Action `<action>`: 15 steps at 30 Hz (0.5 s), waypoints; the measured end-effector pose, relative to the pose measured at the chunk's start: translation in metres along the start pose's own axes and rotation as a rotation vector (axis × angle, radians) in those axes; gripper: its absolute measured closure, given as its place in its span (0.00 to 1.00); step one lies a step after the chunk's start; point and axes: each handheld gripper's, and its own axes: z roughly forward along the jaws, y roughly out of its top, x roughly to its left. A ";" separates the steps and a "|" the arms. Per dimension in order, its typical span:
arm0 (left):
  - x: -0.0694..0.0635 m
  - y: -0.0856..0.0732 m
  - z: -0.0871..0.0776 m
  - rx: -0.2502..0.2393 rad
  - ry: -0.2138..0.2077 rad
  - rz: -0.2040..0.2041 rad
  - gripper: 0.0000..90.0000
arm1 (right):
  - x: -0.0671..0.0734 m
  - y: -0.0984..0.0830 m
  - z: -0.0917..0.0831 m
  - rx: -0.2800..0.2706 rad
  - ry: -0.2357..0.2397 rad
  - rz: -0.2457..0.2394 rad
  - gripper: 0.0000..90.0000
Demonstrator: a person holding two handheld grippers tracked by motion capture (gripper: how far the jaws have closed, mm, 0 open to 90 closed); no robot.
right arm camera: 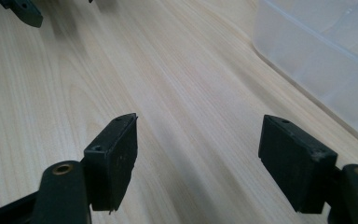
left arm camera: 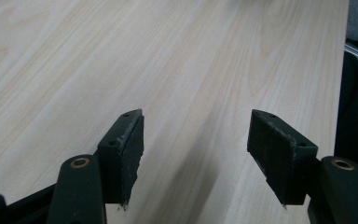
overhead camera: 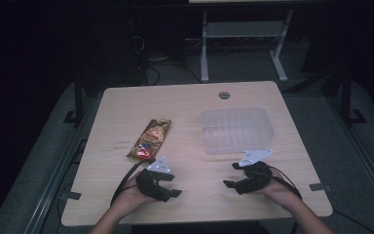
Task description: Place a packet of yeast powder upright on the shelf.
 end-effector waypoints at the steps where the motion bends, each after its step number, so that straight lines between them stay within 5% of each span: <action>1: 0.001 0.000 0.000 0.005 0.005 0.002 0.40 | 0.000 0.000 0.000 -0.002 0.001 0.002 0.31; 5: 0.004 0.003 -0.003 -0.011 0.008 -0.030 0.44 | -0.001 -0.001 0.000 -0.010 0.003 0.003 0.30; 8: 0.010 0.006 -0.008 -0.009 0.053 -0.042 0.49 | -0.002 -0.003 -0.002 -0.017 0.011 0.010 0.30; 15: 0.024 0.011 -0.025 -0.032 0.112 -0.078 0.75 | -0.002 0.002 0.001 -0.013 -0.005 -0.002 0.30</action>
